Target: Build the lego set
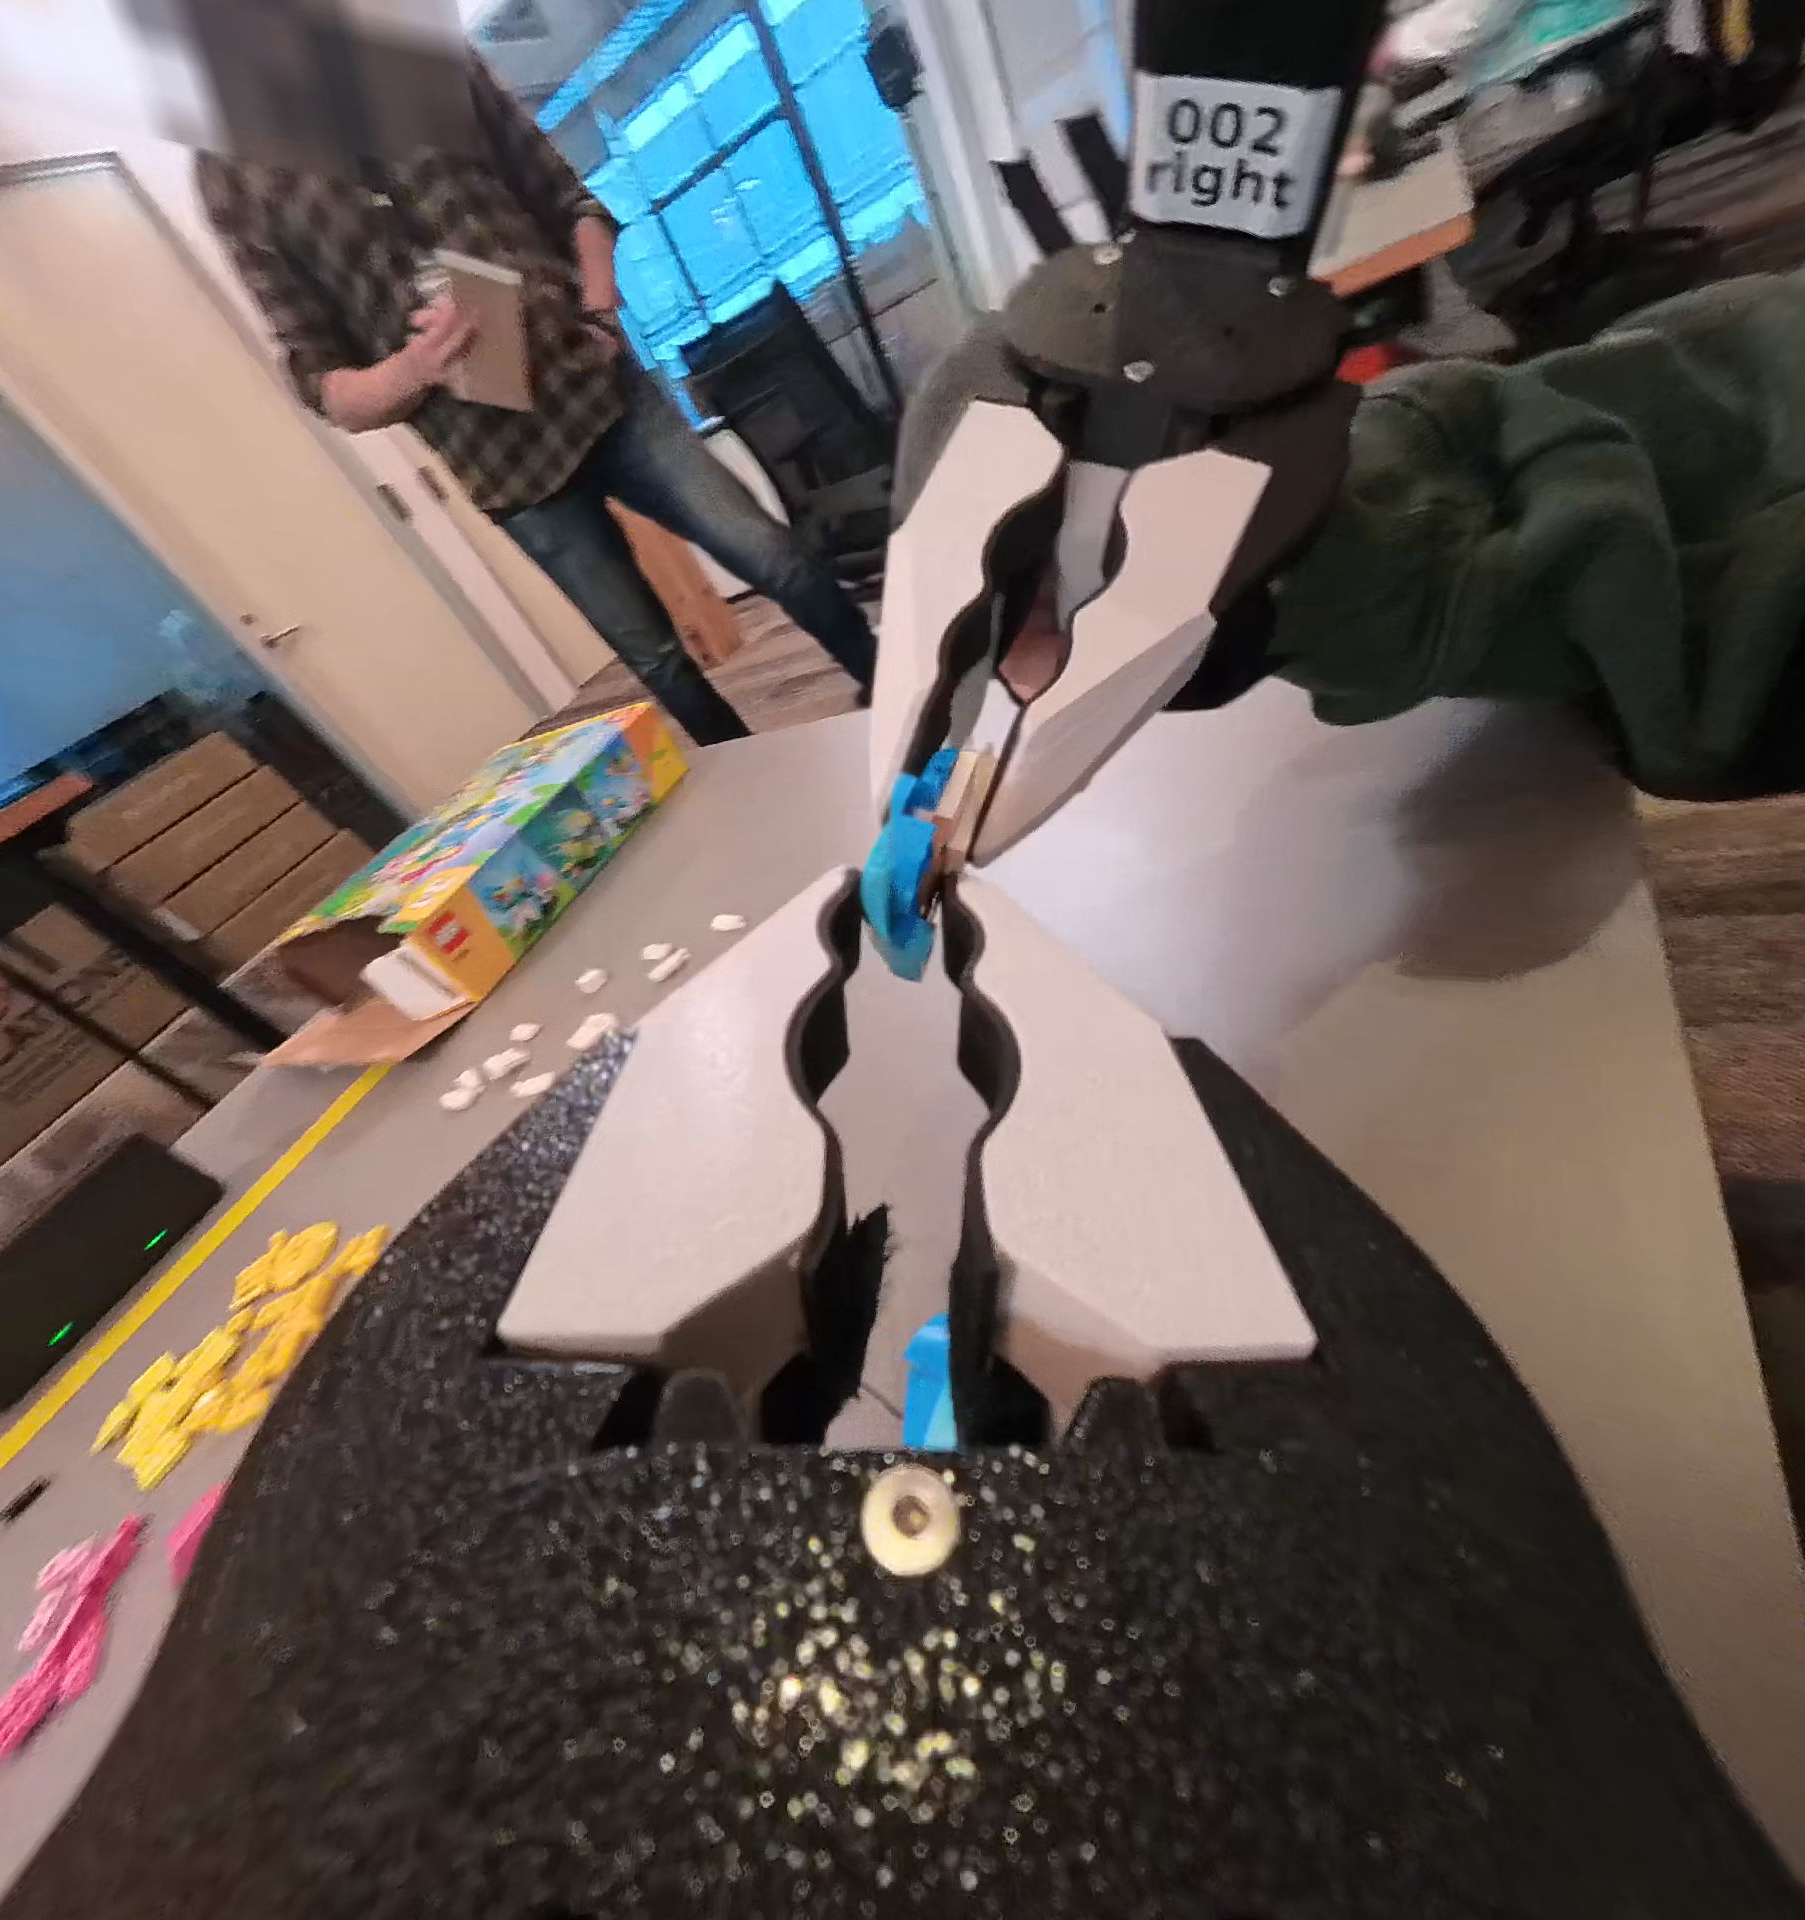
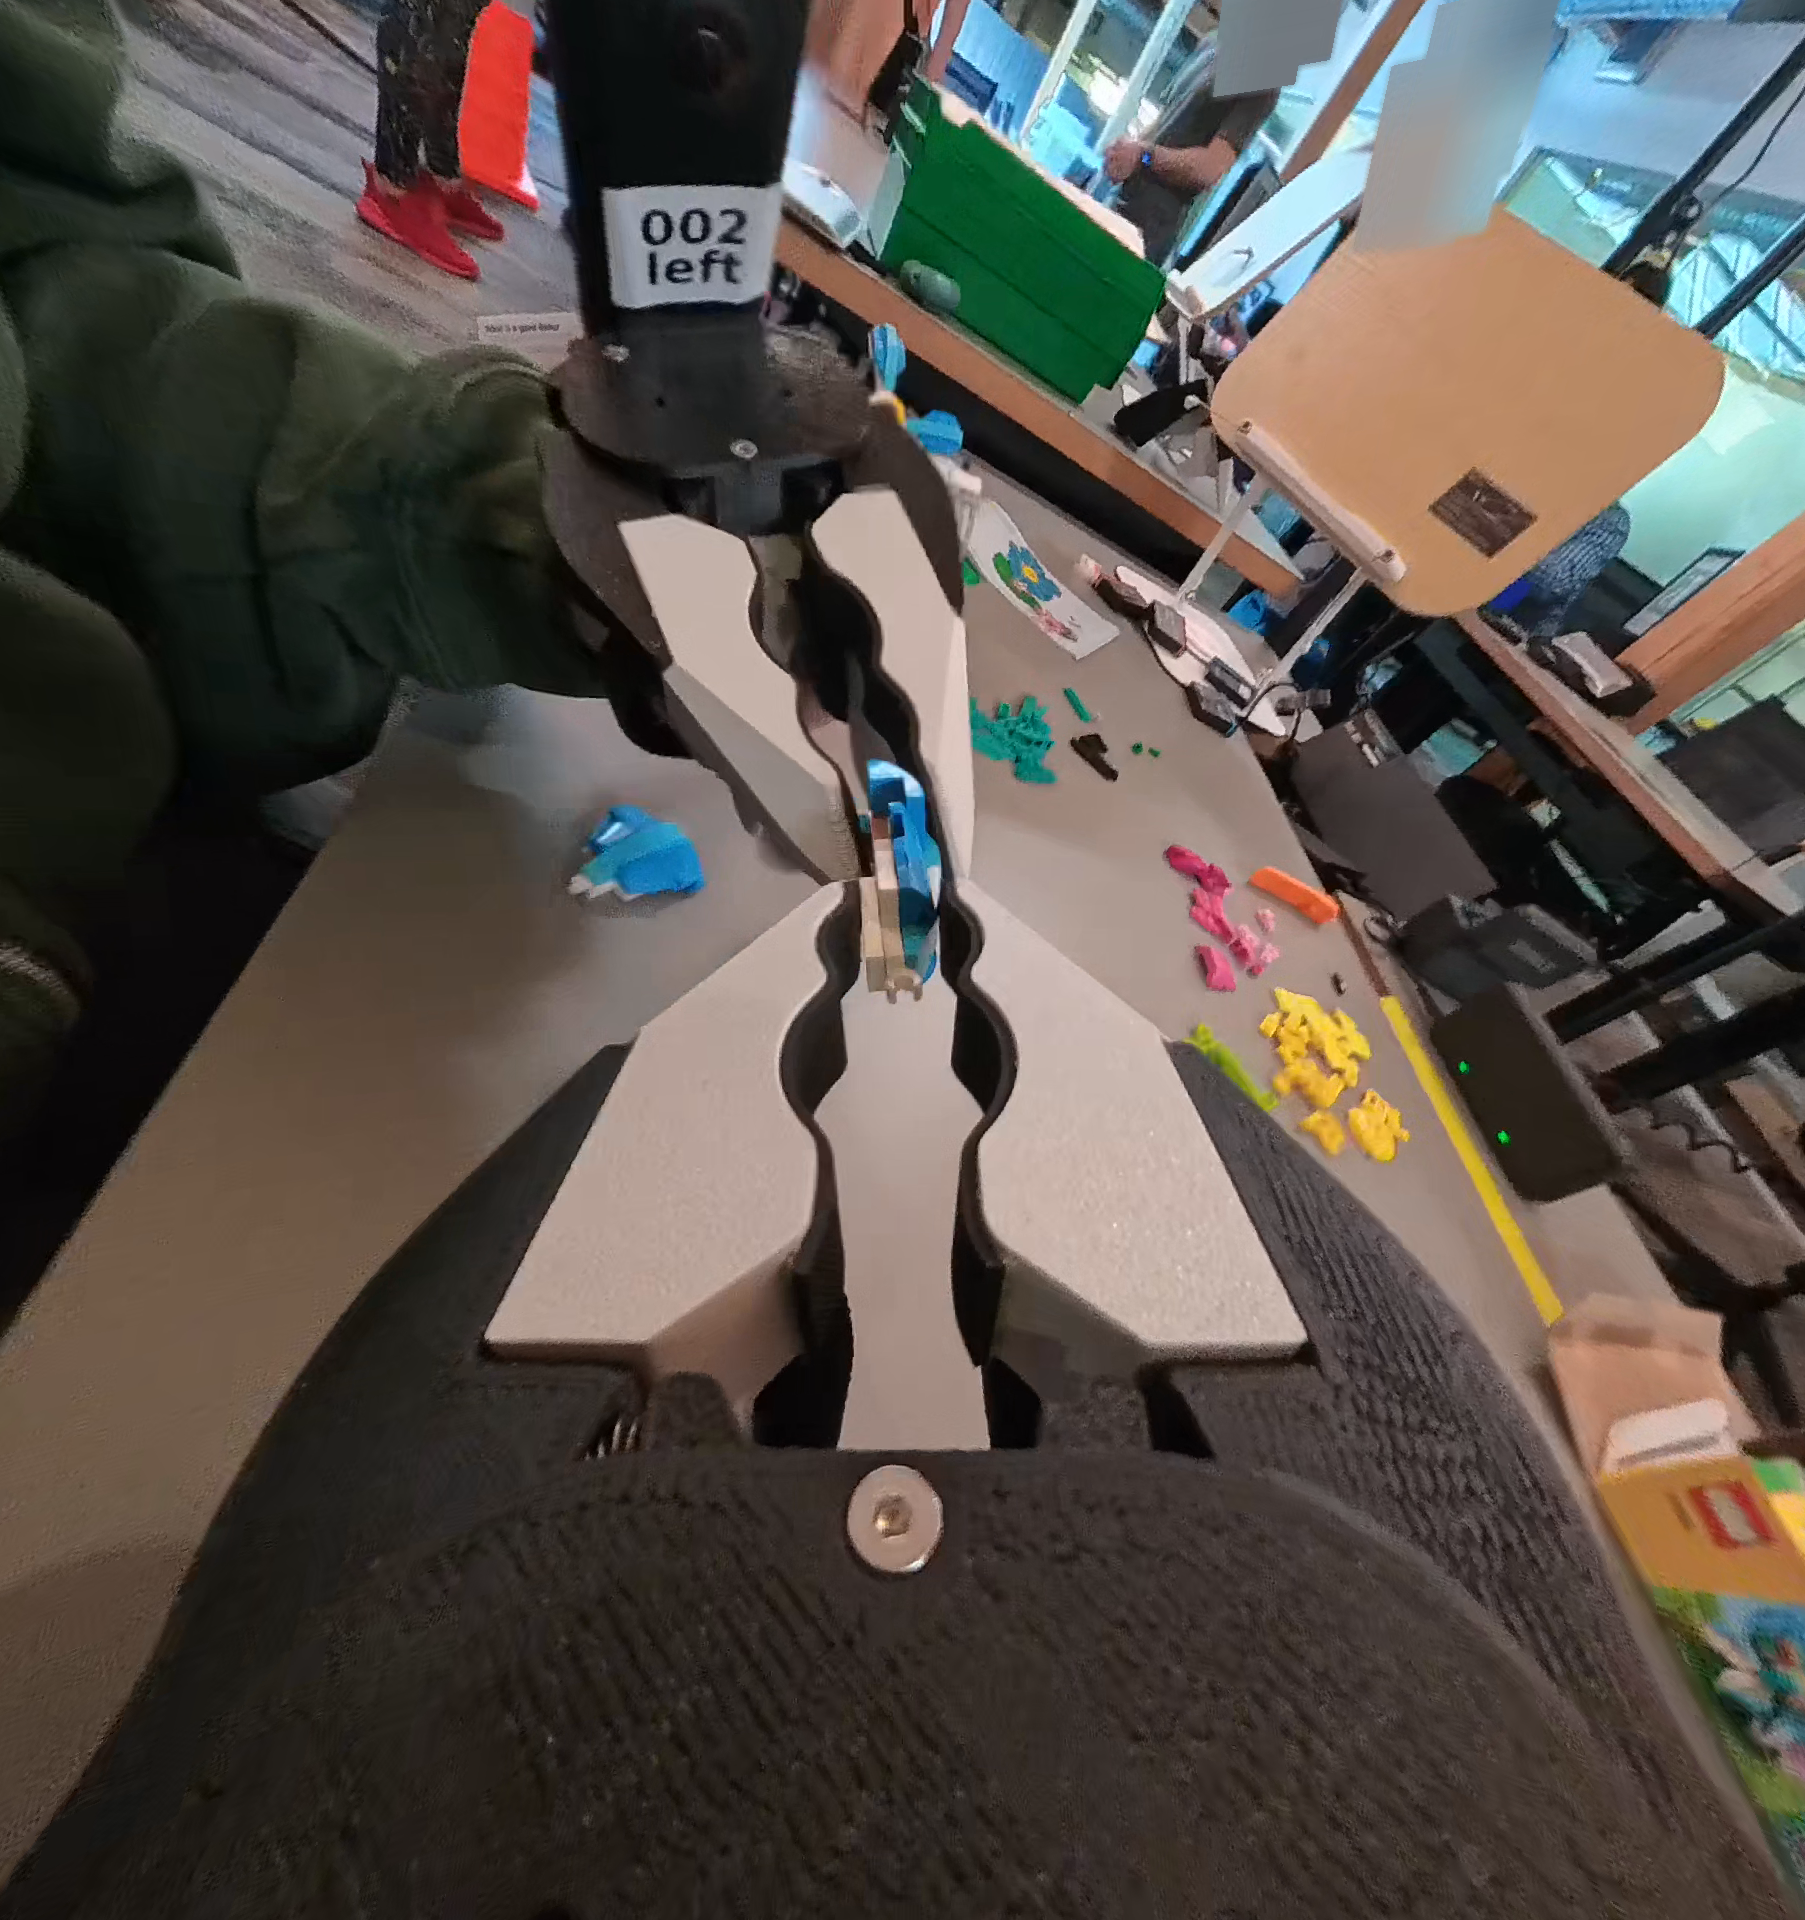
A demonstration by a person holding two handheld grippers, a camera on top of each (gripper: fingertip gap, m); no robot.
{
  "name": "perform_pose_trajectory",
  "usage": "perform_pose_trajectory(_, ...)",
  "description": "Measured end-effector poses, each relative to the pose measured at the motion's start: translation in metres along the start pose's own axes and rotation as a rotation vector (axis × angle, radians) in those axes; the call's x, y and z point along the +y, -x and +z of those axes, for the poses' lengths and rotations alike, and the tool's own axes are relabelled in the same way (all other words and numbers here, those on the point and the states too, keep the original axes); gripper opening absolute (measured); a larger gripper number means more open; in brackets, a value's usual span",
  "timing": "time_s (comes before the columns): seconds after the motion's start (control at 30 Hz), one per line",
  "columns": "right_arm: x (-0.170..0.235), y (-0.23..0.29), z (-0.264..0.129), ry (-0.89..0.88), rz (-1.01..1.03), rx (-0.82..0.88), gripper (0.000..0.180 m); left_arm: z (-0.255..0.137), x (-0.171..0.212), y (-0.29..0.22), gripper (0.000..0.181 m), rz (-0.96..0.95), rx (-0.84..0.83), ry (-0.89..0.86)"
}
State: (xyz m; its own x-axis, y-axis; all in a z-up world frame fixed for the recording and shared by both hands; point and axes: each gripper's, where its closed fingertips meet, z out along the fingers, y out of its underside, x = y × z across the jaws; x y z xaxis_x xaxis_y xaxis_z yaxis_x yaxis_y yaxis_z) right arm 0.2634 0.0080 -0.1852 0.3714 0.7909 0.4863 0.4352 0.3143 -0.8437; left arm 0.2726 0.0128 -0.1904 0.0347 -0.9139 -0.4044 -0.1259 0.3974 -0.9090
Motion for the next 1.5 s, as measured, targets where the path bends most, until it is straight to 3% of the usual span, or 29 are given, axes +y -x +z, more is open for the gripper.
perform_pose_trajectory(0.03, -0.004, -0.006, 0.006, -0.009, -0.011, -0.001, 0.013, -0.005, -0.001, 0.008, 0.013, -0.019, -0.042, -0.004)
perform_pose_trajectory(0.13, -0.017, -0.026, 0.025, -0.036, -0.042, 0.016, 0.013, -0.025, -0.004, 0.030, 0.040, -0.079, -0.153, 0.004)
perform_pose_trajectory(0.23, -0.025, -0.051, 0.047, -0.049, -0.051, 0.077, 0.013, -0.054, -0.003, 0.051, 0.051, -0.097, -0.293, 0.031)
perform_pose_trajectory(0.37, -0.021, -0.082, 0.074, -0.062, -0.047, 0.246, 0.013, -0.103, 0.001, 0.067, 0.051, -0.078, -0.482, 0.070)
perform_pose_trajectory(0.47, 0.008, -0.082, 0.090, 0.028, -0.098, 0.342, 0.013, -0.142, 0.009, 0.069, 0.051, -0.067, -0.597, 0.115)
perform_pose_trajectory(0.63, 0.066, -0.050, 0.116, 0.303, -0.334, 0.275, 0.013, -0.200, 0.028, 0.057, 0.049, -0.092, -0.727, 0.191)
perform_pose_trajectory(0.8, 0.088, -0.038, 0.125, 0.448, -0.561, 0.231, 0.013, -0.240, 0.051, 0.046, 0.046, -0.163, -0.855, 0.234)
perform_pose_trajectory(1.13, 0.116, -0.024, 0.125, 0.593, -0.763, 0.096, 0.013, -0.251, 0.074, 0.046, 0.048, -0.299, -0.921, 0.246)
perform_pose_trajectory(1.23, 0.109, -0.033, 0.127, 0.604, -0.831, 0.166, 0.013, -0.243, 0.072, 0.044, 0.049, -0.303, -0.898, 0.248)
perform_pose_trajectory(1.5, 0.097, -0.044, 0.159, 0.561, -0.721, 0.195, 0.014, -0.235, 0.072, 0.047, 0.048, -0.292, -0.896, 0.244)
